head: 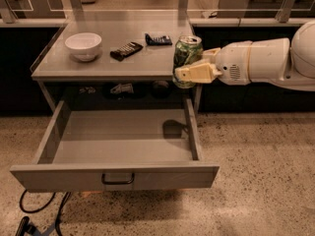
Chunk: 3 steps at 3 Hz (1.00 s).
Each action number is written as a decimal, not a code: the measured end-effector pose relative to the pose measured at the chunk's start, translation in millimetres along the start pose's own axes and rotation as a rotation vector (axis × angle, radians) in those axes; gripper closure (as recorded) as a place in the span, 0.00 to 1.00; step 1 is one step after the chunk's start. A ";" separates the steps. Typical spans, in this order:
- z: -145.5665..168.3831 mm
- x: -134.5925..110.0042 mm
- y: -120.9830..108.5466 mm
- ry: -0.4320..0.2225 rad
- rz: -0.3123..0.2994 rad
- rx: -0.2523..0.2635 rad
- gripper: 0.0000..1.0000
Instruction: Place green can into top drawer
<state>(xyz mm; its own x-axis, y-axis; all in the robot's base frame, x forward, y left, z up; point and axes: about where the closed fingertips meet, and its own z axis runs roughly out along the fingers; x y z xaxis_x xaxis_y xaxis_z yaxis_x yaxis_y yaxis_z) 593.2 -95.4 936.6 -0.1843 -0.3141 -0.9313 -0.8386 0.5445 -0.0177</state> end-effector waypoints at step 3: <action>109.2 105.5 68.9 0.008 -0.081 -0.041 1.00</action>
Offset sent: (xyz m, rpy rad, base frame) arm -0.0214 0.1002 -0.1854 -0.0468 -0.0300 0.0511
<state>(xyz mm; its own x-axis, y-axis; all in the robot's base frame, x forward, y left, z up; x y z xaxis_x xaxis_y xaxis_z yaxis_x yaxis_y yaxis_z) 572.0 -6.1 797.5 -0.1191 -0.3620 -0.9245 -0.8710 0.4851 -0.0777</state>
